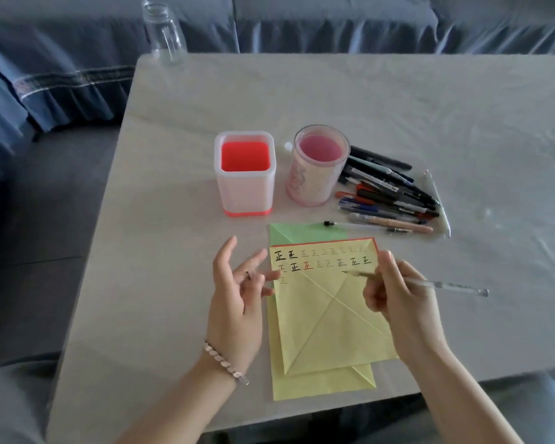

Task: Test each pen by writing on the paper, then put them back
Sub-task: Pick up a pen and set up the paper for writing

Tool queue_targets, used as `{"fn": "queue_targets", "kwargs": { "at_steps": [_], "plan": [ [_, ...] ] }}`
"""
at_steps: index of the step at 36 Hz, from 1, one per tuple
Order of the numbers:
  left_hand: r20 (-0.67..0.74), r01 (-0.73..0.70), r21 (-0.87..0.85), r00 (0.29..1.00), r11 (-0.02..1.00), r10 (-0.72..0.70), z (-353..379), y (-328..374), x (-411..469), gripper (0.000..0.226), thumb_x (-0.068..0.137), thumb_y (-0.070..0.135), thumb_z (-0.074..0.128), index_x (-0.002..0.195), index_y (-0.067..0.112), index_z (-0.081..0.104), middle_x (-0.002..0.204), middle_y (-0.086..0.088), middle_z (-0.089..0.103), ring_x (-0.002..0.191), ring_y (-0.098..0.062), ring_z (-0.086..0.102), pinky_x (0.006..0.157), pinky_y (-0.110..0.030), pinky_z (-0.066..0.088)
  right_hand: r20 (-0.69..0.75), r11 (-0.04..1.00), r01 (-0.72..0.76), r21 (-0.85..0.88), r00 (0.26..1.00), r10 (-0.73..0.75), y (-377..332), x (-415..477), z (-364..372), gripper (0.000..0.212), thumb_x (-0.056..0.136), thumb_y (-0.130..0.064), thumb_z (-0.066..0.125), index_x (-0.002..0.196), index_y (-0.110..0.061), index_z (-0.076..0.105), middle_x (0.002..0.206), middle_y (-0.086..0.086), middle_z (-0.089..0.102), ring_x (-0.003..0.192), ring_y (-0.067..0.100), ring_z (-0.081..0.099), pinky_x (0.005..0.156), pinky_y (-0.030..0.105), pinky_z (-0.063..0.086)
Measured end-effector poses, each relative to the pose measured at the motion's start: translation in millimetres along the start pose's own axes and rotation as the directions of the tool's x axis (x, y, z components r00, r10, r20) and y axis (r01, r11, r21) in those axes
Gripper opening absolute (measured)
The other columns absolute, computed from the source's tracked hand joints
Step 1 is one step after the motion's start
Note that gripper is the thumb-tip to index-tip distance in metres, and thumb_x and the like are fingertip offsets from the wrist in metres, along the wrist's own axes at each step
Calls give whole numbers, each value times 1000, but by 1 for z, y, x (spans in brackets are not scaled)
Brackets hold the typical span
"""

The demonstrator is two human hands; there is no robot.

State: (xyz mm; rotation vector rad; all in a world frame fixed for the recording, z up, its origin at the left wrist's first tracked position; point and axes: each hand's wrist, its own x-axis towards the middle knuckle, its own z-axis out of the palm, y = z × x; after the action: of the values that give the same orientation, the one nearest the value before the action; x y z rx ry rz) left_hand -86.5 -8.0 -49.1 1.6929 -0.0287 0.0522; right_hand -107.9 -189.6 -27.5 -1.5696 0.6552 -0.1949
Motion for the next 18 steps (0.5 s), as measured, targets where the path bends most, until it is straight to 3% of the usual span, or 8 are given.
{"fn": "queue_targets", "kwargs": {
  "at_steps": [3, 5, 9, 14, 18],
  "plan": [
    [94, 202, -167, 977, 965, -189, 1, 24, 0, 26, 83, 11, 55, 106, 17, 44, 88, 3, 72, 74, -13, 69, 46, -23, 52, 68, 992, -10, 124, 998, 2, -10, -8, -1, 35, 93, -29, 45, 69, -5, 49, 47, 3, 51, 40, 10, 42, 39, 15, 34],
    [160, 287, -186, 952, 940, -259, 2, 35, -1, 13, 81, 6, 59, 94, 5, 54, 80, -2, 73, 67, -16, 70, 44, -23, 51, 137, 964, -47, 262, 991, 11, -15, -12, -2, 34, 86, -35, 46, 69, -6, 50, 49, 6, 53, 42, 13, 45, 40, 19, 37],
    [215, 314, -167, 937, 935, -276, 3, 44, -7, 7, 80, -3, 60, 86, 2, 61, 75, -8, 73, 66, -19, 70, 48, -20, 50, 249, 889, -175, 423, 966, 71, -23, -19, -4, 40, 81, -43, 41, 64, -8, 53, 49, 9, 52, 43, 16, 46, 41, 23, 39],
    [286, 300, -194, 928, 934, -239, 9, 52, -15, 15, 69, 12, 64, 83, 6, 65, 76, -8, 72, 68, -17, 69, 51, -19, 49, 178, 897, -171, 409, 978, 106, -25, -24, -9, 54, 95, -35, 35, 49, -16, 57, 42, 8, 47, 38, 17, 41, 38, 22, 35],
    [307, 307, -193, 921, 932, -240, 13, 53, -17, 18, 65, 15, 64, 80, 5, 65, 74, -8, 72, 64, -13, 67, 50, -17, 46, 160, 909, -157, 386, 982, 101, -28, -26, -13, 48, 96, -31, 34, 58, -7, 51, 43, 9, 47, 38, 17, 41, 37, 22, 35]
  ]
}}
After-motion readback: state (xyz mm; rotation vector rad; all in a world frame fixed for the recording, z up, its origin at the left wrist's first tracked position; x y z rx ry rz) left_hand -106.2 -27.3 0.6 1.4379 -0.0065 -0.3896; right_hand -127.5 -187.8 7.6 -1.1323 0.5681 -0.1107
